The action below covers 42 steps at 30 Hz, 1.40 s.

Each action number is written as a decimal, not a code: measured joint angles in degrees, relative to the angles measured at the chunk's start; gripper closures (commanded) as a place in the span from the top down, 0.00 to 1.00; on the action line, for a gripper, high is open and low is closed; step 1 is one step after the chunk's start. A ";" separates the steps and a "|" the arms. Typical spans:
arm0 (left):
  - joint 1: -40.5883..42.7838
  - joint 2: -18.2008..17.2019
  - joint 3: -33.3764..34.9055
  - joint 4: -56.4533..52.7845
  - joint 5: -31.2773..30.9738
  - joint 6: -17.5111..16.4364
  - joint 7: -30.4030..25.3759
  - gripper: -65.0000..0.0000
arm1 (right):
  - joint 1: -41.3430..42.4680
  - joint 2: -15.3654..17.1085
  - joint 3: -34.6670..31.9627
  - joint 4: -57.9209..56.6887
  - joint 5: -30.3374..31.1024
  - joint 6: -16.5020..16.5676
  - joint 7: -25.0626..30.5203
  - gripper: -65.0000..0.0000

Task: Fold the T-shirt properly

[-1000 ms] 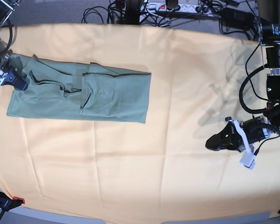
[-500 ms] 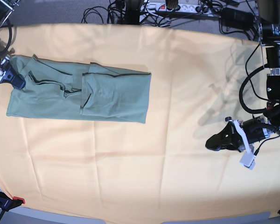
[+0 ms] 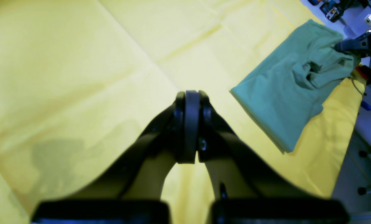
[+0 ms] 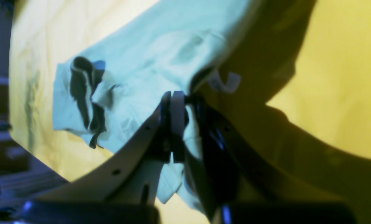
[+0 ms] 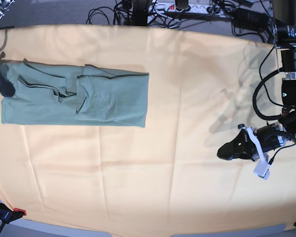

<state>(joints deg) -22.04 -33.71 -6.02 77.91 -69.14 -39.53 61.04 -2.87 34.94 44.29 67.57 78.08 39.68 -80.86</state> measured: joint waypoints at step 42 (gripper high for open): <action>0.92 0.57 0.00 0.00 0.11 0.00 0.00 0.00 | -1.84 -17.79 -33.16 38.53 4.98 0.02 -0.28 0.00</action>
<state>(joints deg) -21.12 -33.15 -6.02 77.91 -69.04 -39.53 61.04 -4.71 17.15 11.14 106.10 83.07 39.70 -81.14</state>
